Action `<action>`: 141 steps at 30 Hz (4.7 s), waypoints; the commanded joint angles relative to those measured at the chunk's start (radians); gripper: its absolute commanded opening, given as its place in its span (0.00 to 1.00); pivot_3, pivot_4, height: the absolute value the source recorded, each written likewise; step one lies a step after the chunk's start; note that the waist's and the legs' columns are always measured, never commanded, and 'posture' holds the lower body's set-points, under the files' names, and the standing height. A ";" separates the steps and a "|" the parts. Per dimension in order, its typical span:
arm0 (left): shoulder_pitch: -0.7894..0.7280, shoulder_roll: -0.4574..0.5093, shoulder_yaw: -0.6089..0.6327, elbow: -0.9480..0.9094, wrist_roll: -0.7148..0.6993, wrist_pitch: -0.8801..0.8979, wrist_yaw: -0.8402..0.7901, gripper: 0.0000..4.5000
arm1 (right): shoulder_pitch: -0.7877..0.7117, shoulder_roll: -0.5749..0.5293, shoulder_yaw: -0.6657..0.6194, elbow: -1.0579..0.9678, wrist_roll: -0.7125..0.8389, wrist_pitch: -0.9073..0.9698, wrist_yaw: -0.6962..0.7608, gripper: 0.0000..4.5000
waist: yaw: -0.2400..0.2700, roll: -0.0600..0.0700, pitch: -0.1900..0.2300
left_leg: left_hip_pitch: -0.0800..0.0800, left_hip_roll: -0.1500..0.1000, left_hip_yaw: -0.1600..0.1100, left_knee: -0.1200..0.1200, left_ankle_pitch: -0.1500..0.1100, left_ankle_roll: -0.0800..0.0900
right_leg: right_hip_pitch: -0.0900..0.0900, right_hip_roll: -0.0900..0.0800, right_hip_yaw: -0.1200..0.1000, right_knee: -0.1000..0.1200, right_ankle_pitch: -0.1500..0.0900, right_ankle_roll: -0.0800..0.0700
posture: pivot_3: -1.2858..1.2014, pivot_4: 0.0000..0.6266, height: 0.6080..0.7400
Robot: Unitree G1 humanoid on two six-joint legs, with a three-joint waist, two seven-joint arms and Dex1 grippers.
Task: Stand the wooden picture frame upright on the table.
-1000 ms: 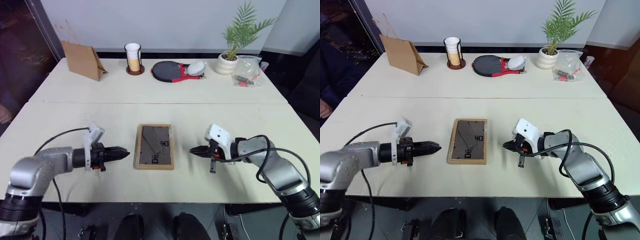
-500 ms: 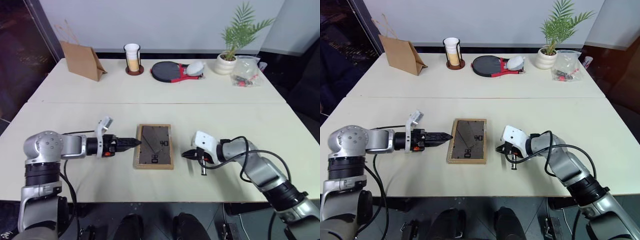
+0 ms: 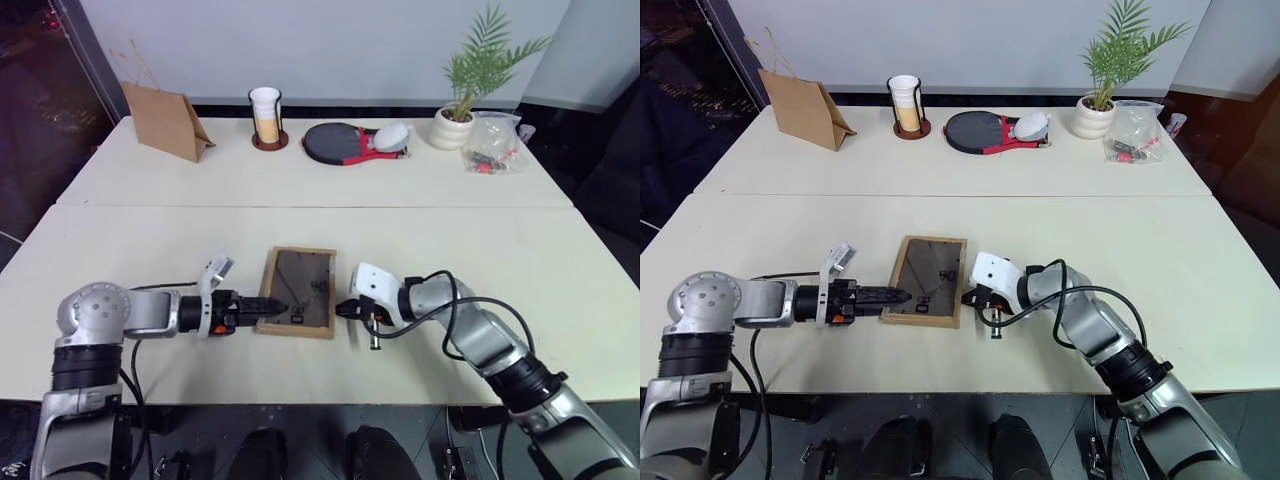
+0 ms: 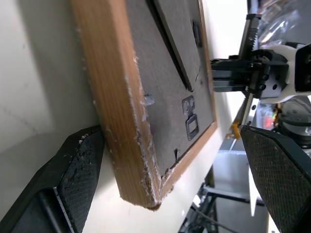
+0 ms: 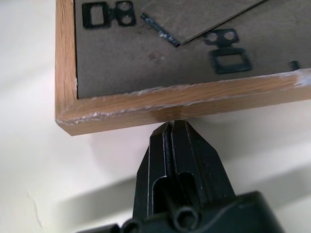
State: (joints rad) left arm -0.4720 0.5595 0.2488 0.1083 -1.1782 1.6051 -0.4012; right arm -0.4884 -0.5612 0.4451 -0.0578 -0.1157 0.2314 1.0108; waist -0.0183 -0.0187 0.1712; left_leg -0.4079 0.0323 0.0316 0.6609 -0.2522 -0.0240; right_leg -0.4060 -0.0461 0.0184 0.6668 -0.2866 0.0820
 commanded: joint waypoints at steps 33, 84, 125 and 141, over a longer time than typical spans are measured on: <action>0.179 -0.133 0.212 -0.126 -0.334 -0.049 0.056 0.23 | 0.019 -0.132 -0.404 -0.351 0.368 0.400 0.041 0.00 | -0.001 0.000 0.000 | 0.000 0.000 -0.001 -0.002 0.000 0.000 | 0.000 -0.004 -0.001 -0.002 0.000 -0.001 | 0.52 0.24 1.00; 0.253 -0.093 0.047 -0.175 -0.301 -0.311 -0.006 0.23 | -0.224 -0.205 -0.394 -0.381 0.575 0.590 -0.090 0.99 | 0.004 0.000 0.000 | -0.002 -0.003 0.000 -0.014 0.000 0.000 | -0.002 -0.009 -0.002 -0.014 -0.002 -0.006 | 0.52 0.24 1.00; 0.334 0.047 -0.037 -0.304 -0.557 -0.398 0.112 0.46 | -0.430 -0.100 0.033 0.587 -0.816 -1.236 -1.147 0.25 | -0.001 -0.001 0.000 | 0.000 0.000 0.004 -0.013 0.002 -0.003 | -0.002 -0.002 0.003 -0.012 0.000 -0.002 | 0.52 0.24 1.00; 0.263 0.443 -0.056 -0.282 0.314 -0.933 -0.567 0.99 | -0.341 0.025 -0.135 0.386 0.676 -0.022 0.150 0.25 | 0.003 0.003 0.003 | 0.000 0.000 0.002 -0.013 0.000 0.000 | 0.001 -0.005 -0.002 -0.014 0.000 -0.002 | 0.52 0.24 1.00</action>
State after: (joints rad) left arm -0.1870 1.0064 0.1897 -0.1554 -0.8897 0.7022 -0.9467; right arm -0.7925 -0.5509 0.3725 0.3437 0.4592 0.0687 1.1054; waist -0.0148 -0.0159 0.1746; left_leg -0.4080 0.0323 0.0337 0.6480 -0.2523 -0.0236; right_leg -0.4049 -0.0511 0.0167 0.6532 -0.2869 0.0795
